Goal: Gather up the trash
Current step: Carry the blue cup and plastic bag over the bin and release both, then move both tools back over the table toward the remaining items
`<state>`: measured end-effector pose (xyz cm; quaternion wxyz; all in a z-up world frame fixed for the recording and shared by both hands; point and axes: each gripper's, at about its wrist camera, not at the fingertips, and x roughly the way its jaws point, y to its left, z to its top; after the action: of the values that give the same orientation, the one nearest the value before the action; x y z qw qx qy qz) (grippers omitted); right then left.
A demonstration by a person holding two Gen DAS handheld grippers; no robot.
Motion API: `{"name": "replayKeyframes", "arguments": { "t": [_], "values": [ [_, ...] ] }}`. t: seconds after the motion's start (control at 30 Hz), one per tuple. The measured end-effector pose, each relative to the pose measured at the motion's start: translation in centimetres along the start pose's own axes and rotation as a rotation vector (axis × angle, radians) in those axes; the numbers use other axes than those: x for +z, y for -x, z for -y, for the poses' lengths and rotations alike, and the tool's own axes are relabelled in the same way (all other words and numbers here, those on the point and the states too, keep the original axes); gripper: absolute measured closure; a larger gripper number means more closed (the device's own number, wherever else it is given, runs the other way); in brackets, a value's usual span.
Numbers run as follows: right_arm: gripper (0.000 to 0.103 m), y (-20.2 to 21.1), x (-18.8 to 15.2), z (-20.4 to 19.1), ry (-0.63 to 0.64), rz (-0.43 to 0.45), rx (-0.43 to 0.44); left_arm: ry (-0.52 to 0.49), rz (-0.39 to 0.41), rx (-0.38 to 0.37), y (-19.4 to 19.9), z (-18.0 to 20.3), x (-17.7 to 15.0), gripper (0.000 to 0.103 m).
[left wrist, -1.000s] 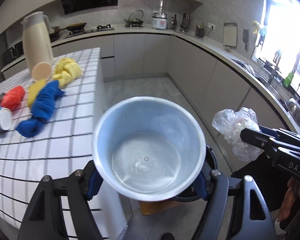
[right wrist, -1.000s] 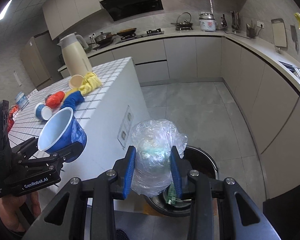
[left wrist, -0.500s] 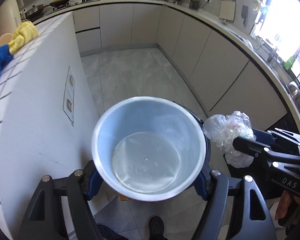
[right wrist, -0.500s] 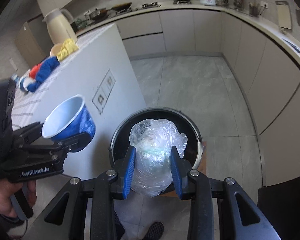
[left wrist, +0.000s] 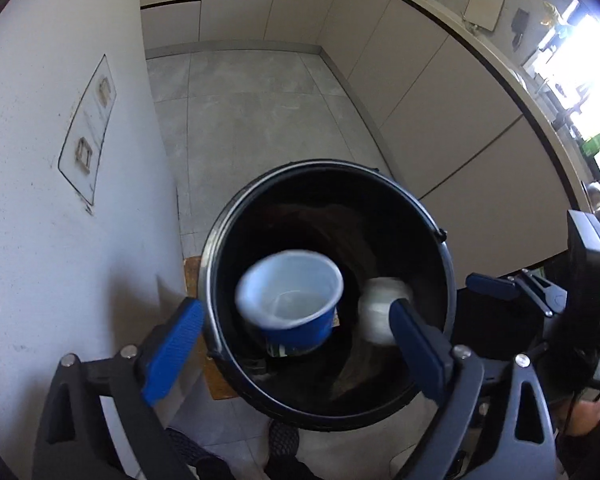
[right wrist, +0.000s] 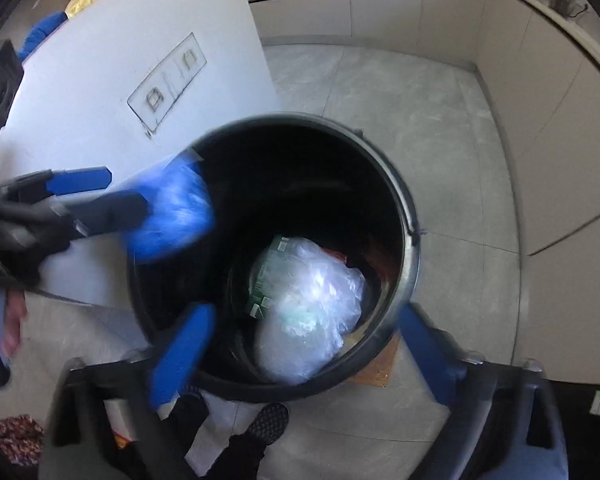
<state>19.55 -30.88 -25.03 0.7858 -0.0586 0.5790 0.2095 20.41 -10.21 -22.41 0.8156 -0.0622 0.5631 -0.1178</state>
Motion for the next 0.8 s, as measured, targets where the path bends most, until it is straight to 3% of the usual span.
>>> {"name": "replayKeyframes", "arguments": {
  "t": [0.3, 0.6, 0.8],
  "values": [
    [0.002, 0.2, -0.2, 2.4, -0.075, 0.032, -0.064, -0.052, 0.057, 0.157, 1.3, 1.2, -1.0, 0.005],
    [0.0, 3.8, 0.7, 3.5, -0.143, 0.082, -0.171, -0.04, 0.106, 0.194, 4.6, 1.9, -0.9, 0.0],
    [0.0, 8.1, 1.6, 3.3, -0.218, 0.176, -0.172, -0.058, 0.194, 0.253, 7.4, 2.5, -0.6, 0.0]
  ]
}}
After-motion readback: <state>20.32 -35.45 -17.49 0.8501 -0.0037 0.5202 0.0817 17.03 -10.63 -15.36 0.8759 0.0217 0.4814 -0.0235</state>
